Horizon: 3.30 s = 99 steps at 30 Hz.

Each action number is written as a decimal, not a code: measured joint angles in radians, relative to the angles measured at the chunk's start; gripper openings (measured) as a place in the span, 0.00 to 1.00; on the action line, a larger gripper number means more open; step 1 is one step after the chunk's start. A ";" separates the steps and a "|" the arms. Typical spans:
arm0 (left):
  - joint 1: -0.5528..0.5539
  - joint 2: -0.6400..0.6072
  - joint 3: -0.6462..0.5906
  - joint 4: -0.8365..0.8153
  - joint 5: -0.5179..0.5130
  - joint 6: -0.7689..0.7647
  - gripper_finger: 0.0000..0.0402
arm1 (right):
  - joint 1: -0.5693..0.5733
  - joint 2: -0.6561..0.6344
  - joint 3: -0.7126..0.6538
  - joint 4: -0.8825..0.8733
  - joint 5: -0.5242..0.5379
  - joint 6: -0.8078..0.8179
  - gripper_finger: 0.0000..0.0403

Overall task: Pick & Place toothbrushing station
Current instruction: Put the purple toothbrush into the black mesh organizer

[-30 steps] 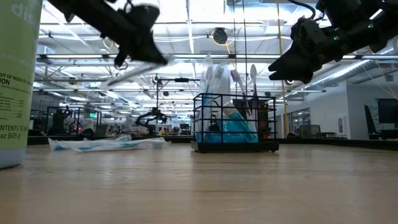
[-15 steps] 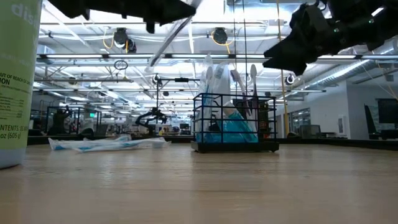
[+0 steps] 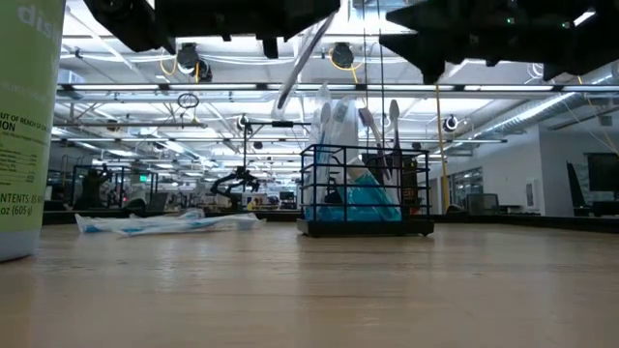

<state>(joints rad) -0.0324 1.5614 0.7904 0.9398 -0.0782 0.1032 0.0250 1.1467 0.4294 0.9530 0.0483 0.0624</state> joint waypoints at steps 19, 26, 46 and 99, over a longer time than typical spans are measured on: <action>0.000 0.010 0.016 -0.012 0.002 -0.009 0.03 | 0.005 0.307 0.237 0.053 -0.077 -0.058 0.52; 0.000 0.010 0.016 -0.031 0.002 -0.026 0.04 | 0.002 0.329 0.255 0.053 -0.074 -0.078 0.52; 0.000 0.049 0.051 -0.002 -0.017 -0.053 0.02 | -0.008 0.327 0.255 0.037 -0.064 -0.100 0.52; -0.036 -0.025 0.051 -0.132 -0.065 -0.068 0.47 | -0.024 0.174 0.238 -0.221 -0.018 -0.104 0.03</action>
<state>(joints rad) -0.0681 1.5362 0.8413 0.8079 -0.1434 0.0351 0.0010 1.3212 0.6677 0.7317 0.0306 -0.0414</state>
